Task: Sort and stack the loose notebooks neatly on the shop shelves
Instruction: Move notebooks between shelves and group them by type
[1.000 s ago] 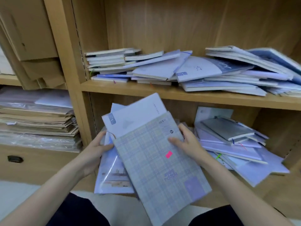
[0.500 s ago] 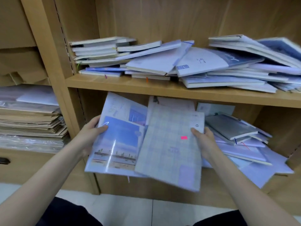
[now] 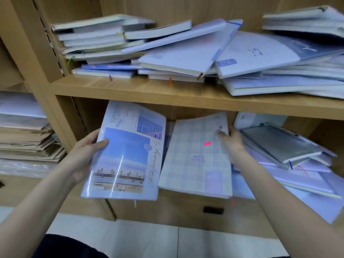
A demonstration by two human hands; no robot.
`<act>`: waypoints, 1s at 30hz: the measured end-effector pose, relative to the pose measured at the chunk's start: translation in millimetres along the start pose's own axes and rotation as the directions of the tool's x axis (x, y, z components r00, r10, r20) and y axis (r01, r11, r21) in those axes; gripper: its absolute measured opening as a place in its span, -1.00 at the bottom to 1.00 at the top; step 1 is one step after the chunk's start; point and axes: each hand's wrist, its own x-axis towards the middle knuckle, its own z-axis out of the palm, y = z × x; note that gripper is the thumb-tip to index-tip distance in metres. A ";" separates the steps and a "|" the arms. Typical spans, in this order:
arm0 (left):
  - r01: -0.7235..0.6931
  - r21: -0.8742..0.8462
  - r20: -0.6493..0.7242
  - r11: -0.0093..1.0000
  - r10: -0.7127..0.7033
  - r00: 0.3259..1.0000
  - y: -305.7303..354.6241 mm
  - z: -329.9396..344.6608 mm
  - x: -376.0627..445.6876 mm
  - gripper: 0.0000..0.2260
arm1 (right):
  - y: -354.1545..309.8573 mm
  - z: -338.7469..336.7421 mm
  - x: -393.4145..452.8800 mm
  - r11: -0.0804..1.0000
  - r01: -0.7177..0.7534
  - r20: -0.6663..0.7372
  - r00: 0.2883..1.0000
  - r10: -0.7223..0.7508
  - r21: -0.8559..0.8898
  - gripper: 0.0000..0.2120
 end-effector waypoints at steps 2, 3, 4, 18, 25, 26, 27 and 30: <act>0.023 -0.010 -0.014 1.000 -0.023 1.000 -3.4 -3.5 0.1 -0.70 | -3.3 0.6 11.5 0.999 -0.023 0.062 0.998 0.020 0.038 -0.56; 0.034 -0.016 -0.022 0.999 -0.034 0.999 -4.0 -5.8 -0.8 -0.70 | -0.5 1.7 13.6 0.998 -0.042 0.088 0.995 0.045 -0.045 -0.47; 0.044 -0.026 -0.030 0.999 -0.045 0.999 -3.6 -9.0 -2.3 -0.71 | 7.3 2.7 13.5 0.982 -0.058 0.096 0.992 0.076 -0.179 -0.39; 0.282 -0.278 0.349 0.918 -0.178 0.920 -13.9 4.3 -12.8 -0.26 | 32.8 -3.3 -43.1 0.902 0.083 0.155 0.988 -0.018 -0.424 -0.59; 0.373 -0.207 0.250 0.904 -0.320 0.914 -32.4 85.6 28.5 -0.68 | 47.4 -61.9 -61.9 0.863 0.062 0.118 0.993 -0.002 -0.502 -0.72; 0.362 -0.188 0.218 0.913 -0.321 0.922 -35.5 97.7 34.3 -0.70 | 49.1 -75.8 -61.8 0.868 0.058 0.094 0.995 -0.012 -0.493 -0.75; 0.335 -0.158 0.167 0.929 -0.310 0.936 -38.5 107.8 40.1 -0.71 | 49.1 -88.1 -61.6 0.872 0.051 0.070 0.997 -0.019 -0.487 -0.77; 0.174 0.187 -0.075 0.967 -0.162 0.984 -52.7 130.0 61.6 -0.59 | 50.5 -120.8 -60.2 0.884 0.021 0.014 1.000 -0.016 -0.468 -0.78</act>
